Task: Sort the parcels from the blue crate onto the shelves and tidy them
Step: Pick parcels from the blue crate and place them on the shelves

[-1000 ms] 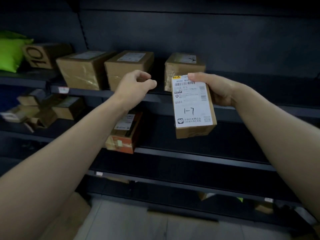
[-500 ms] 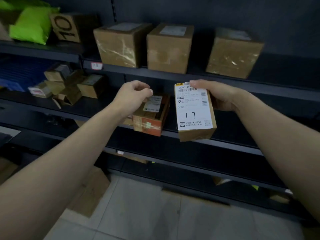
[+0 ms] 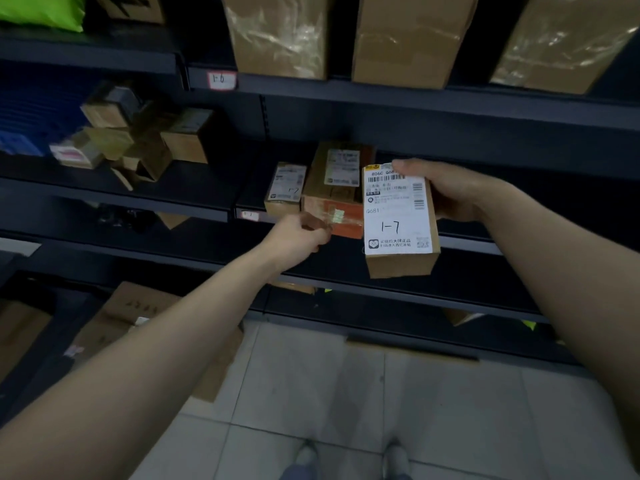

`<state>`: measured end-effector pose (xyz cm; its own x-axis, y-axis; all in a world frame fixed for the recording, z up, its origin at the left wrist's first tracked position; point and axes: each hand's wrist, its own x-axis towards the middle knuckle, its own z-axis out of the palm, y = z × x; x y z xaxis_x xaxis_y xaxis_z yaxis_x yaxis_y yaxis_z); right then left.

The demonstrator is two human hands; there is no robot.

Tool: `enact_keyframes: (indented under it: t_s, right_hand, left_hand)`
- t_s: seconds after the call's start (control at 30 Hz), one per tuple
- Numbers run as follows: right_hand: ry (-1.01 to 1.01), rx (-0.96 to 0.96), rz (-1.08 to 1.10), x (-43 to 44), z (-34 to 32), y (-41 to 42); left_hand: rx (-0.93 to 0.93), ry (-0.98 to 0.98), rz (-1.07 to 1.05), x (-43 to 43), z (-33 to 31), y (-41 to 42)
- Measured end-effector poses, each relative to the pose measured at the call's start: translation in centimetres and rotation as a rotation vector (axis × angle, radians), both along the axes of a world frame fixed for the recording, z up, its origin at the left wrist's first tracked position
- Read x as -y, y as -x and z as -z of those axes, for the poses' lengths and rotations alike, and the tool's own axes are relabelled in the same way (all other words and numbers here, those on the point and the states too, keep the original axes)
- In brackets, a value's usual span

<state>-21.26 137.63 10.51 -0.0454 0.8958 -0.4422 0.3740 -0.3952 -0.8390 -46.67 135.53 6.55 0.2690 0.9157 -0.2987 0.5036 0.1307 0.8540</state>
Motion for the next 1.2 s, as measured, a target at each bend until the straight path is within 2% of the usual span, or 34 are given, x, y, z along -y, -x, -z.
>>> enact_keyframes:
  t_s: [0.4, 0.8, 1.2]
  right_hand:
    - [0.021, -0.036, 0.008, -0.8, 2.9, 0.0]
    - [0.003, -0.174, 0.223, -4.2, 5.6, -6.4]
    - [0.073, -0.189, 0.146, -12.1, 10.2, -11.5]
  left_hand:
    - [0.028, 0.032, 0.019, -0.9, 3.3, 1.5]
    - [0.057, 0.059, 0.030, -2.8, 2.9, -5.2]
    - [0.113, -0.038, -0.096, -5.3, 3.2, -11.9]
